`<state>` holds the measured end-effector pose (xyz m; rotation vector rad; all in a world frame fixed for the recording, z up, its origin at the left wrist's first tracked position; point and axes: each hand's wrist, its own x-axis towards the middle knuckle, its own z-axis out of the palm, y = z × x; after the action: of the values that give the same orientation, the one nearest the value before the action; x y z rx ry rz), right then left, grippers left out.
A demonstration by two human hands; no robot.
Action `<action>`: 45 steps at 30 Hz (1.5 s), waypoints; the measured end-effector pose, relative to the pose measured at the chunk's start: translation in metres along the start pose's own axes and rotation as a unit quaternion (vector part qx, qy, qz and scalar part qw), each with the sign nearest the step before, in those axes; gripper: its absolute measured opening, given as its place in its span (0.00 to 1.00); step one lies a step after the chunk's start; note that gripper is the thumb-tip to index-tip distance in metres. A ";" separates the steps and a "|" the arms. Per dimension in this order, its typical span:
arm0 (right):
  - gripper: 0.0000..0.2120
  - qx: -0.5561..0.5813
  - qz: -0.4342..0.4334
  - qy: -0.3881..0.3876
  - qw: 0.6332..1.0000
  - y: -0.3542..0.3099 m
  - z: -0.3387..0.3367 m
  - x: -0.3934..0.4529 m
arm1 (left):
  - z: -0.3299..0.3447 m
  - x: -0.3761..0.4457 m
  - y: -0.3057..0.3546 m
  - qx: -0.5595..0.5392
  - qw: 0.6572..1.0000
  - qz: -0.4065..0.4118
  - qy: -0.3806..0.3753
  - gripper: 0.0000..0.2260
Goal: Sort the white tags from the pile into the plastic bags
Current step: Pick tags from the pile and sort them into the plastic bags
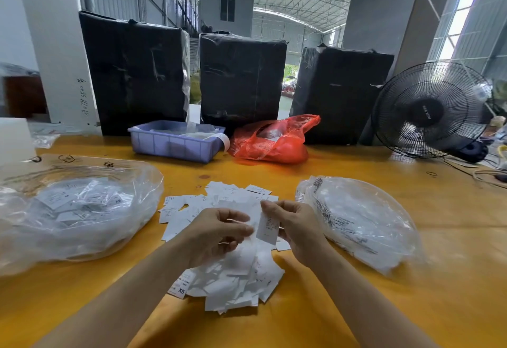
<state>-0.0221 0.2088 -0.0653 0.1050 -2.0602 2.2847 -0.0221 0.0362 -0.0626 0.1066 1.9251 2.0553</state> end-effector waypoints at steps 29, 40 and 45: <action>0.02 0.029 -0.067 0.078 0.994 -0.023 -0.008 -0.003 | 0.013 -0.004 0.000 0.019 0.996 0.068 0.059 0.02; 0.06 -0.102 -0.154 0.073 0.980 -0.022 -0.001 -0.008 | 0.017 -0.004 -0.002 0.120 0.988 0.085 0.049 0.01; 0.05 -0.114 -0.157 0.069 0.979 -0.021 -0.003 -0.006 | 0.014 -0.003 -0.002 0.105 0.990 0.075 0.051 0.02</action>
<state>-0.0139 0.2134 -0.0457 0.2337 -2.0490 1.8104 -0.0148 0.0489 -0.0626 0.2044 2.2560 1.9778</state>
